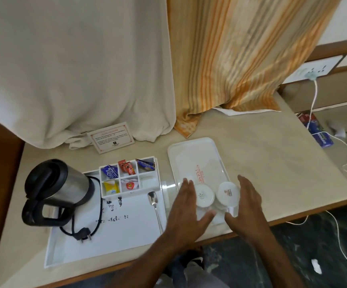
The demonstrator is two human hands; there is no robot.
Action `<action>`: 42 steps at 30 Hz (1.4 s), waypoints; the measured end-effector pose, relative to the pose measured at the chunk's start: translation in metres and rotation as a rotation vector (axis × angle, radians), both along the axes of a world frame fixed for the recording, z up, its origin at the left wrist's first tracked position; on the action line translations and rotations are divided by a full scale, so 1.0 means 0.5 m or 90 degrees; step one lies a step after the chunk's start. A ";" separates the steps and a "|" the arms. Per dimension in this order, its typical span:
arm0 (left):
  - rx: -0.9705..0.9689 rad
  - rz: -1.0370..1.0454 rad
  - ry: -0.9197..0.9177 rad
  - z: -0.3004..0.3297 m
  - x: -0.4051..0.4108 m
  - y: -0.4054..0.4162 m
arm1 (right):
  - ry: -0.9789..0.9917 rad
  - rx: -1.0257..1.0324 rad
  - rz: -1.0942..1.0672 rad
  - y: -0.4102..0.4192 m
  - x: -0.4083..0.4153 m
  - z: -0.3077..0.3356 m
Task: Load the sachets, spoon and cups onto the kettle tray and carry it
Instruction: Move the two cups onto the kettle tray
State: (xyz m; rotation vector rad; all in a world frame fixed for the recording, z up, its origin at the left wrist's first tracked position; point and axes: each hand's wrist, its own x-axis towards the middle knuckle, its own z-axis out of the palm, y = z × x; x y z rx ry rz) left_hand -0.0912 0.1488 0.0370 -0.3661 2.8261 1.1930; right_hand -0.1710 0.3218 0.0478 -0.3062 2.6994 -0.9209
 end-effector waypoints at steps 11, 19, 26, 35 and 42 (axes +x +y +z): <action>0.160 0.148 0.042 0.041 -0.007 -0.045 | 0.026 -0.075 0.065 -0.053 0.000 -0.008; 0.063 0.246 0.075 0.066 0.173 -0.268 | 0.011 -0.072 0.207 -0.287 0.130 0.039; 0.068 0.239 0.044 0.046 0.241 -0.348 | 0.005 -0.013 0.257 -0.400 0.194 -0.010; 0.090 0.216 -0.016 0.004 0.264 -0.361 | -0.079 0.037 0.243 -0.402 0.200 -0.007; -0.013 0.321 0.056 0.025 0.389 -0.421 | 0.034 -0.089 0.100 -0.328 0.170 0.007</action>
